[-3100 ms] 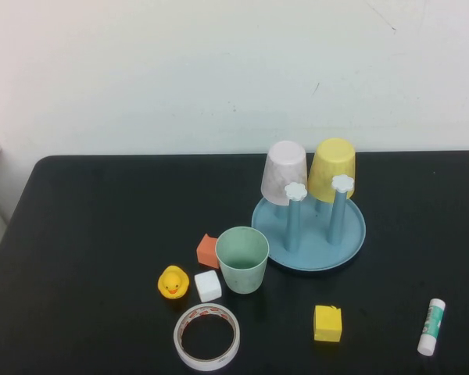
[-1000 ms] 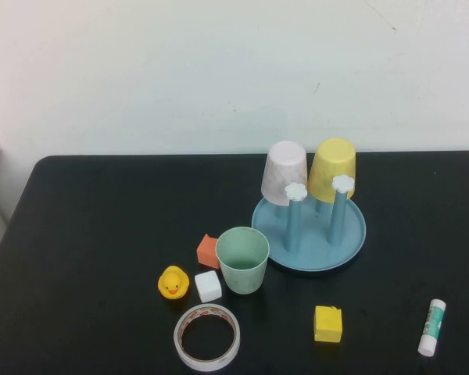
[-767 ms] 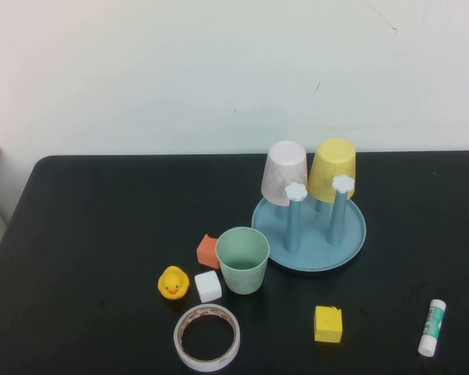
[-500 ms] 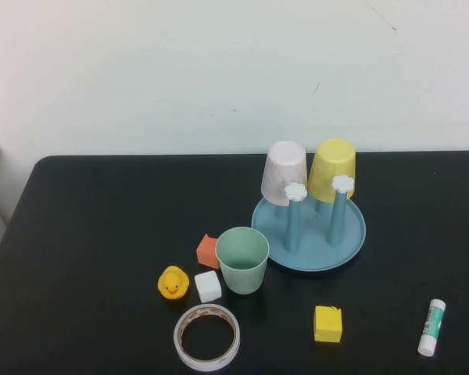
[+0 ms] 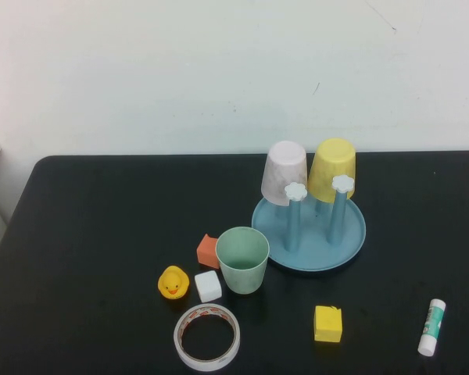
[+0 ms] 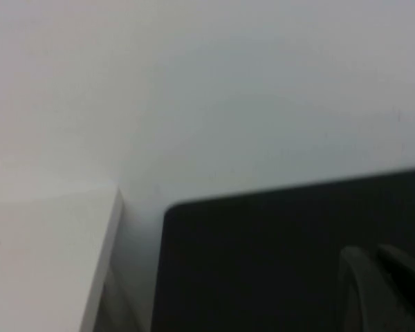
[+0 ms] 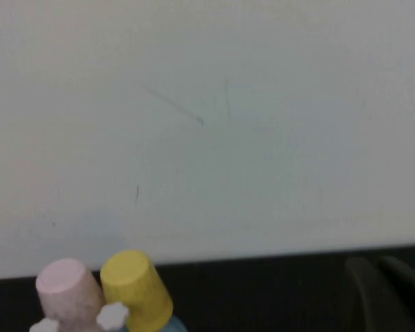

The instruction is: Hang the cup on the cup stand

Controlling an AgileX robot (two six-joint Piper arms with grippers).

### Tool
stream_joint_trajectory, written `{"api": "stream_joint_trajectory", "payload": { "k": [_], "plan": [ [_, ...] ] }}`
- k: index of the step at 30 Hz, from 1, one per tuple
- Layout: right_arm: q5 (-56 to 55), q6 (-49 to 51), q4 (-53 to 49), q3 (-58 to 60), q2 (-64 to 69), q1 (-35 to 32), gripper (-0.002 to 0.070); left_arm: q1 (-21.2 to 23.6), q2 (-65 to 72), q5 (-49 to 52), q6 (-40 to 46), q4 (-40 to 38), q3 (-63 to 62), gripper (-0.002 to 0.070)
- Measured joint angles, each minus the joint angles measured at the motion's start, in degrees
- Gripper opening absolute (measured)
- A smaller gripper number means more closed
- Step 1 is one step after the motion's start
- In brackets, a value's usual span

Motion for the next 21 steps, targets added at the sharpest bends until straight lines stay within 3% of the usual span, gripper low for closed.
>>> {"api": "stream_joint_trajectory", "payload": {
  "k": [9,15,21],
  "plan": [
    [1.91,5.86,-0.06,-2.69,21.98,2.07,0.0034,0.00,1.42,-2.03,0.31,-0.40,7.20,-0.0002],
    [5.62,5.86,-1.18,-10.40,34.20,14.85,0.0188,0.00,1.42,-7.19,0.00,-1.29,8.83,-0.0002],
    [3.98,5.93,-1.58,-18.77,47.69,28.53,0.0254,0.00,1.42,-7.83,0.00,-1.90,8.96,-0.0002]
  ]
}}
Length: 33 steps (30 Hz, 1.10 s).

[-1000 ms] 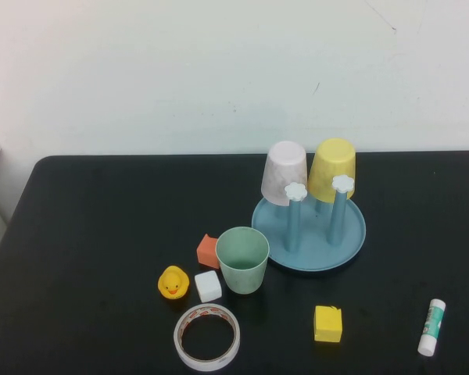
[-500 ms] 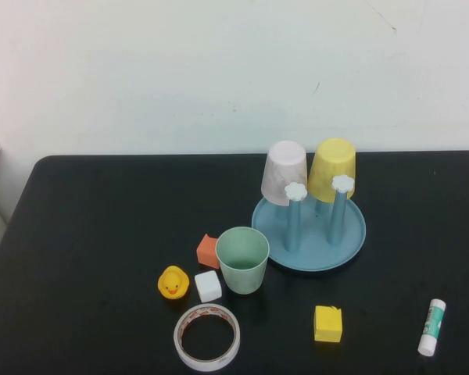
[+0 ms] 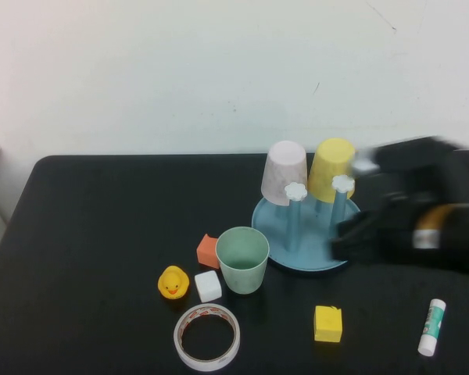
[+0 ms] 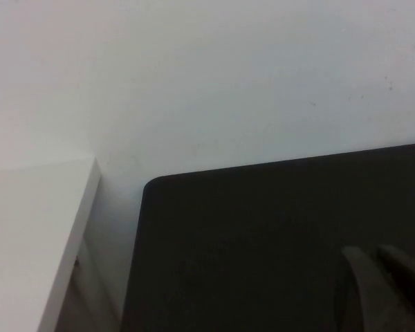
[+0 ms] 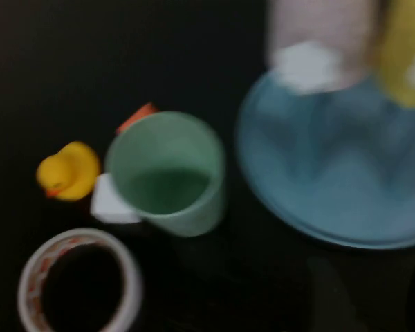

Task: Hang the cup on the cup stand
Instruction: Pick up the cup from the table

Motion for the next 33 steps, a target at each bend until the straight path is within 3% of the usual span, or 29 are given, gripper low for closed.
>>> {"api": "stream_joint_trajectory", "payload": {
  "k": [4,13,33],
  "plan": [
    [-0.03,0.05,2.32,-6.21,8.68,4.39,0.0268,0.00,0.00,-0.07,-0.31,-1.90,0.00,-0.0002],
    [3.81,0.63,12.57,-16.22,19.57,5.08,0.0371,0.00,0.00,-0.07,-0.31,-2.22,0.00,-0.0002],
    [1.51,0.63,17.49,-21.73,32.53,5.29,0.0377,0.00,0.00,-0.21,-0.42,-3.95,0.00,-0.0003]
  ]
}}
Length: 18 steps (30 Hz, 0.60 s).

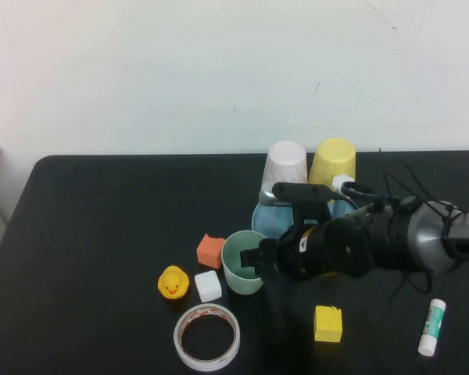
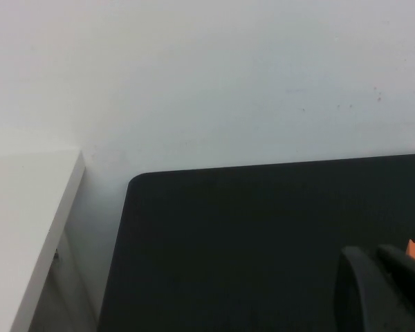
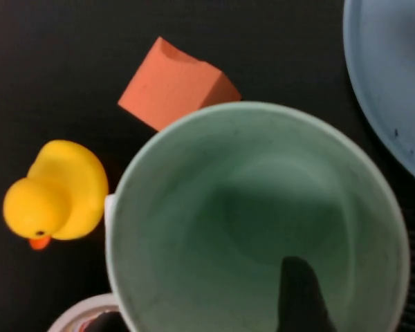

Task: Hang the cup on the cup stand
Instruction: Pick up the cup from the table

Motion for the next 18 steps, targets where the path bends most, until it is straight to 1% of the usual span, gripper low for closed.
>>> {"api": "stream_joint_trajectory", "payload": {
  "k": [3,6,9,14,16,18],
  "plan": [
    [-0.68,0.00,0.39,0.00,0.48,0.00,0.0371,-0.11,0.00,0.00,0.00,0.00,0.00,-0.0003],
    [-1.41,0.00,0.73,0.00,0.71,0.00,0.0337,-0.24,0.00,0.00,0.00,0.00,0.00,-0.0003],
    [-2.20,0.00,1.34,0.00,0.92,0.00,0.0256,-0.38,0.00,0.00,0.00,0.00,0.00,-0.0003],
    [-2.55,0.00,1.94,0.00,0.92,0.00,0.0071,-0.38,0.00,0.00,0.00,-0.03,0.00,-0.0003],
    [-2.55,0.00,1.94,0.00,0.92,0.00,0.0031,-0.38,0.00,0.00,0.00,-0.03,0.00,-0.0003],
    [-2.55,0.00,1.94,0.00,0.95,0.00,0.0022,-0.38,0.00,-0.14,0.00,-0.03,0.22,-0.0003]
  ]
}}
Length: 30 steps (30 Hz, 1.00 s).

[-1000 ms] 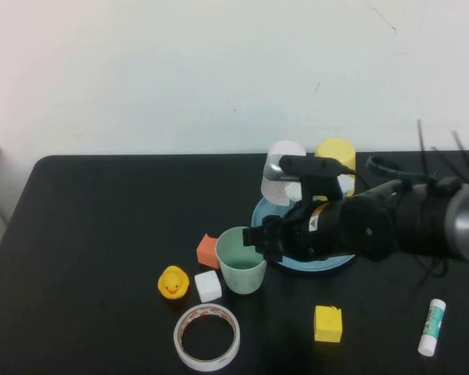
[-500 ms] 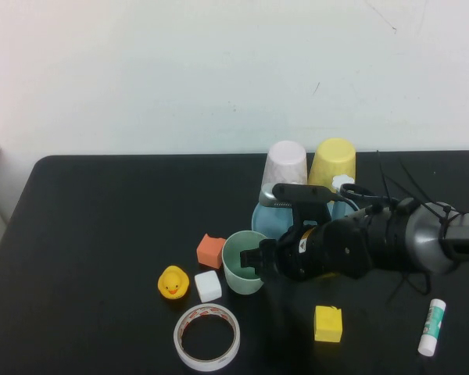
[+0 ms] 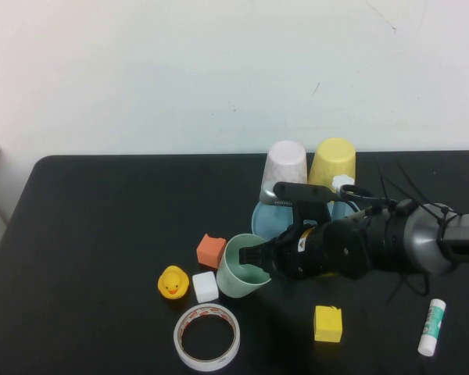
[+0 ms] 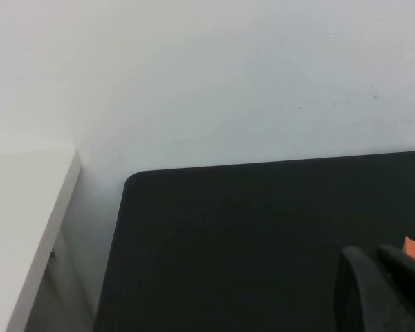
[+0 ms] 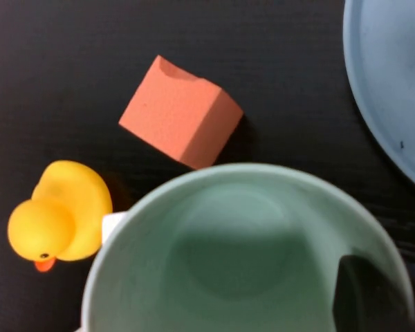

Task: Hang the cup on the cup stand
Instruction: Pick up the cup from the table, then adjust the cup with two arms

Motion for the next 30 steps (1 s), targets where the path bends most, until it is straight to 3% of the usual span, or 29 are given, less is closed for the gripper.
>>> {"api": "stream_joint_trajectory", "payload": {
  "k": [9,13,21,25,30],
  "plan": [
    [0.72,0.00,0.70,0.00,-3.75,0.00,0.0020,0.00,0.00,0.00,0.00,-0.23,0.36,-0.0003],
    [0.61,0.00,2.56,0.00,-10.96,0.50,0.0019,0.00,0.00,0.00,-0.70,-4.41,0.36,-0.0003],
    [-5.84,-3.16,-0.73,0.00,-26.47,6.00,0.0019,0.00,0.00,-2.79,-6.23,-28.16,0.36,-0.0003],
    [-7.15,-3.52,-7.98,0.00,-30.94,9.80,0.0019,0.00,0.00,-0.21,-6.59,-44.21,0.36,0.0001],
    [-7.64,-3.71,-20.16,0.00,-31.70,14.93,0.0019,0.00,0.00,7.55,-6.97,-66.54,0.36,0.0085]
  ]
}}
